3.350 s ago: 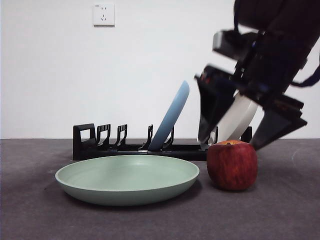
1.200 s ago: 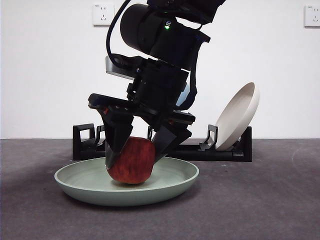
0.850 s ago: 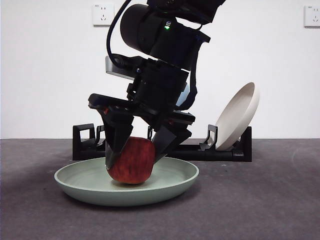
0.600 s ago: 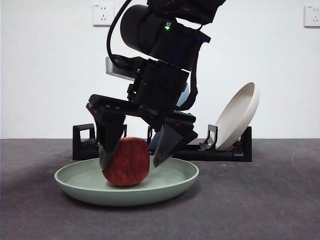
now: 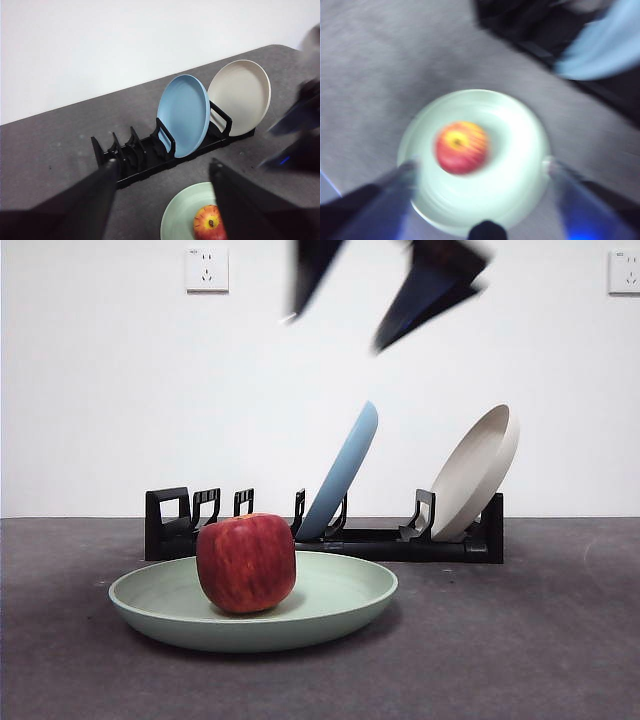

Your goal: Take the green plate from the plate rack,put the plate on the table,take the apple from the table,put the apple in the plate

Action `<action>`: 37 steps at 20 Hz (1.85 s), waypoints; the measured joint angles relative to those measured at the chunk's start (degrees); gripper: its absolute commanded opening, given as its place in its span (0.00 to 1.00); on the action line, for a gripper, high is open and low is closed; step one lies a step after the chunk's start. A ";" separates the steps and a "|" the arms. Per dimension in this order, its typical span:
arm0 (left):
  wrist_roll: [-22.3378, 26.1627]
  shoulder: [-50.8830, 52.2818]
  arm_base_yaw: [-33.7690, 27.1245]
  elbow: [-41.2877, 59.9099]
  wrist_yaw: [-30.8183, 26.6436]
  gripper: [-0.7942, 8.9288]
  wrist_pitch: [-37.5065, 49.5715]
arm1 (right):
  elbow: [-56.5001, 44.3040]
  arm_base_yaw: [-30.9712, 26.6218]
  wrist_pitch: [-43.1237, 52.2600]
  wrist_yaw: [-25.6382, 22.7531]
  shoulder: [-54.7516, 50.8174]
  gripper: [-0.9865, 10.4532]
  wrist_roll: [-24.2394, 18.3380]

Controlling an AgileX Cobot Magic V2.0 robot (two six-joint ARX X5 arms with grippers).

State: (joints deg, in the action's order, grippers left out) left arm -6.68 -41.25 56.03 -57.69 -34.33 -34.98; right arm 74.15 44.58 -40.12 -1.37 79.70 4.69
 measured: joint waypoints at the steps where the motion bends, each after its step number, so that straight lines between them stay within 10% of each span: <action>1: 0.24 -1.05 0.00 0.00 0.00 0.07 0.39 | 0.00 -0.70 -2.32 -1.31 -2.89 0.07 -0.83; 6: 9.11 -7.67 -0.68 0.00 0.92 0.07 3.85 | 0.00 -3.87 -9.18 -8.33 -14.60 0.07 -2.82; 12: 13.75 -11.34 -11.89 0.22 15.98 0.07 7.85 | -11.23 -4.09 3.41 -10.91 -29.53 0.07 -3.02; 28: 4.87 4.48 -24.87 29.35 21.92 0.07 27.87 | -46.31 -4.09 32.04 -13.94 -39.74 0.07 2.67; 37: 2.89 5.33 -24.87 31.34 22.53 0.08 19.54 | -46.84 -4.09 31.65 -13.81 -37.99 0.08 3.28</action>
State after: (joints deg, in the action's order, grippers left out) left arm -3.79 -35.92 31.16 -26.35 -11.79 -15.44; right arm 27.31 40.49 -8.47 -15.18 41.71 7.97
